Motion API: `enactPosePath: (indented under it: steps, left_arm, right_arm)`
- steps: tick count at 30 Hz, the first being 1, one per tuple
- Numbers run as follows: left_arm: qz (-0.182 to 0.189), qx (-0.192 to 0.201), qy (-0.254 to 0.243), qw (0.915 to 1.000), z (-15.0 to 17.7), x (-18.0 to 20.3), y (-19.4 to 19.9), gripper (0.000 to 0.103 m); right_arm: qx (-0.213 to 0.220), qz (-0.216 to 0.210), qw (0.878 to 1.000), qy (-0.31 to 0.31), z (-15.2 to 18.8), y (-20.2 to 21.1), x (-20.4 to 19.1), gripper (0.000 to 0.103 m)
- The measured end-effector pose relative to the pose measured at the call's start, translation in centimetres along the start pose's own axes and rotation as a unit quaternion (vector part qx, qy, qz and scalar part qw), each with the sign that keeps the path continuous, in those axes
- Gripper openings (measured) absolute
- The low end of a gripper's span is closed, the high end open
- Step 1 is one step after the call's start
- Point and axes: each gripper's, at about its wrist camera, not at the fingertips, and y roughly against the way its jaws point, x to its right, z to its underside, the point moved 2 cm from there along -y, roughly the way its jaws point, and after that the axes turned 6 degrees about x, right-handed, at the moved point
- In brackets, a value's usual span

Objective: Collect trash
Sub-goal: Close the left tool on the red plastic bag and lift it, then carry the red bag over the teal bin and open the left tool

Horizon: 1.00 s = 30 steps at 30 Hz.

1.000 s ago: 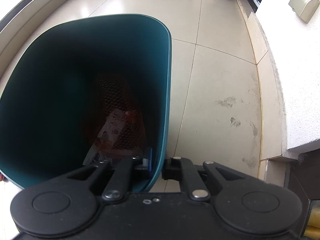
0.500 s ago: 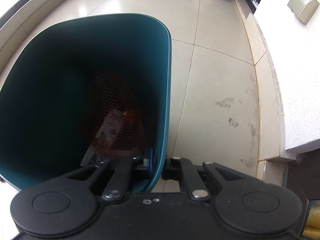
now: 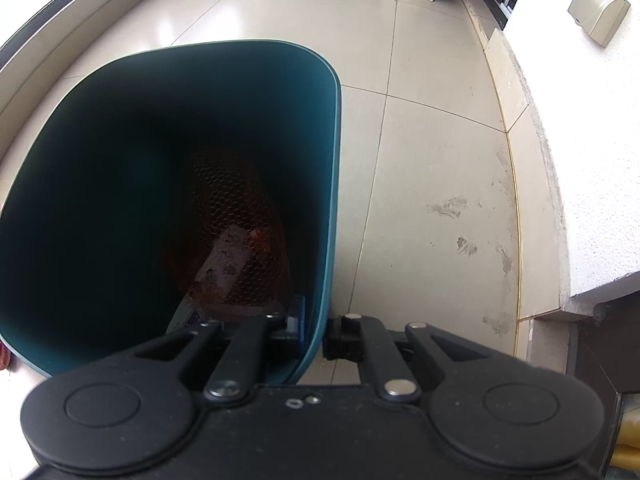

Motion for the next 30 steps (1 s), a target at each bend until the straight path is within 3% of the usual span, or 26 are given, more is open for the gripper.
enactPosePath:
  steps: [7,14,20,24,28,30]
  left_arm:
    - [0.045,0.053,-0.041,0.9967,-2.0,6.7,7.4,0.052]
    - [0.087,0.088,-0.092,0.9881,-3.4,14.0,11.5,0.052]
    - [0.135,0.105,-0.126,0.9771,-4.6,20.3,12.3,0.052]
    - [0.19,0.11,-0.123,0.9678,-5.5,23.5,12.3,0.052]
    - [0.194,0.11,-0.148,0.9636,-5.2,25.8,9.7,0.052]
    - [0.182,0.094,-0.156,0.9662,-4.8,26.5,7.4,0.052]
  right_arm:
    - [0.001,-0.001,1.0,0.005,0.5,0.2,0.0,0.008]
    - [0.0,-0.003,1.0,0.004,0.4,0.2,-0.1,0.008]
    - [-0.002,-0.013,1.0,0.001,0.5,0.1,0.3,0.009]
    - [0.0,-0.021,1.0,-0.001,0.5,-0.1,0.8,0.01]
    - [0.002,-0.025,1.0,0.001,0.5,-0.2,1.1,0.01]
    - [0.003,-0.027,1.0,0.0,0.5,-0.2,1.2,0.011]
